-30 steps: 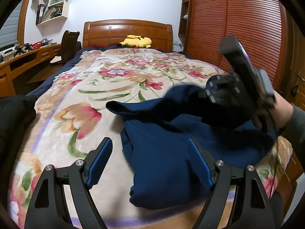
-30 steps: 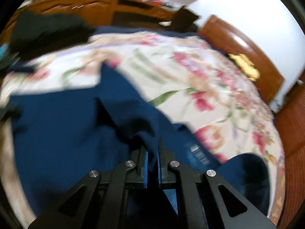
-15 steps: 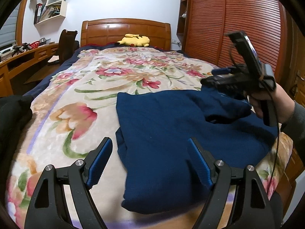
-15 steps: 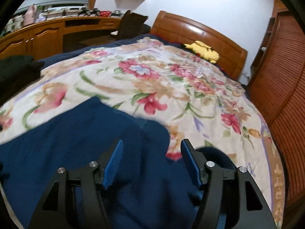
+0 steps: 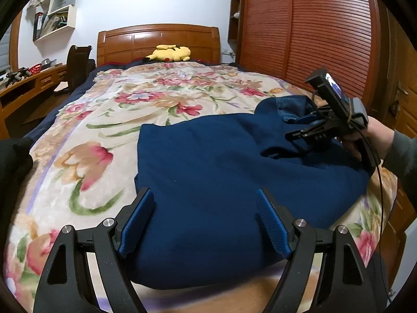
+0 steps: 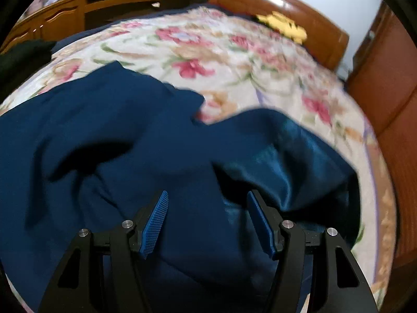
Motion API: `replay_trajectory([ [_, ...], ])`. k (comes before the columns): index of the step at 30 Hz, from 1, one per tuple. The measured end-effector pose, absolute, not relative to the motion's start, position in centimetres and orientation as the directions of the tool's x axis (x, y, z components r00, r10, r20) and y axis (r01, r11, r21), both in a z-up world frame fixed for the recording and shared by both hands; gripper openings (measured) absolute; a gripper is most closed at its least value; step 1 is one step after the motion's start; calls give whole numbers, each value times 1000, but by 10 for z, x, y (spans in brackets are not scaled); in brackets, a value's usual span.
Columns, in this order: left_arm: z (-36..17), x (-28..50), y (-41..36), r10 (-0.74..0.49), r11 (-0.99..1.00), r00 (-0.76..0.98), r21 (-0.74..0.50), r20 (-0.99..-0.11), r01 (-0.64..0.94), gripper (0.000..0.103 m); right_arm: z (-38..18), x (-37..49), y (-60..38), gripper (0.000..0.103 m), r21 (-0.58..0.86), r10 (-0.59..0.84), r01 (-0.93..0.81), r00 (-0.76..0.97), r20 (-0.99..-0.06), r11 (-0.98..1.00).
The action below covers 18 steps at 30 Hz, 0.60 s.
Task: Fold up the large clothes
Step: 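Press and smooth the folded navy jacket with the right tool, then release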
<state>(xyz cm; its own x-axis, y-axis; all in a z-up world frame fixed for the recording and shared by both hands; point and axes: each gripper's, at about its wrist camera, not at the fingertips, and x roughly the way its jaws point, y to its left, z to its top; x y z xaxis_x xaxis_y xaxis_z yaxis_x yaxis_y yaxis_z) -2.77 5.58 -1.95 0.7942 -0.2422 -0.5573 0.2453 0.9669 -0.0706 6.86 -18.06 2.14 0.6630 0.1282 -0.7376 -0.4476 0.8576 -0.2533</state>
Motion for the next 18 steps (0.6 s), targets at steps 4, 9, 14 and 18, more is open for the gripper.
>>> replay_trajectory([
  [4,-20,-28,52,-243,966,792,-66,-560,250,81,15,87,-183,32,-184,181,-486,611,-771,854],
  [9,-20,-26,51,-242,967,791,-71,-562,245,81,25,93,-158,2,-335,118,-459,714,-690,823],
  [14,-20,-26,49,-241,967,791,-67,-562,247,81,68,116,-137,2,-429,-1,-243,870,-494,870],
  [18,-23,-24,49,-229,969,787,-54,-573,243,81,75,137,-120,2,-412,-13,-233,858,-513,881],
])
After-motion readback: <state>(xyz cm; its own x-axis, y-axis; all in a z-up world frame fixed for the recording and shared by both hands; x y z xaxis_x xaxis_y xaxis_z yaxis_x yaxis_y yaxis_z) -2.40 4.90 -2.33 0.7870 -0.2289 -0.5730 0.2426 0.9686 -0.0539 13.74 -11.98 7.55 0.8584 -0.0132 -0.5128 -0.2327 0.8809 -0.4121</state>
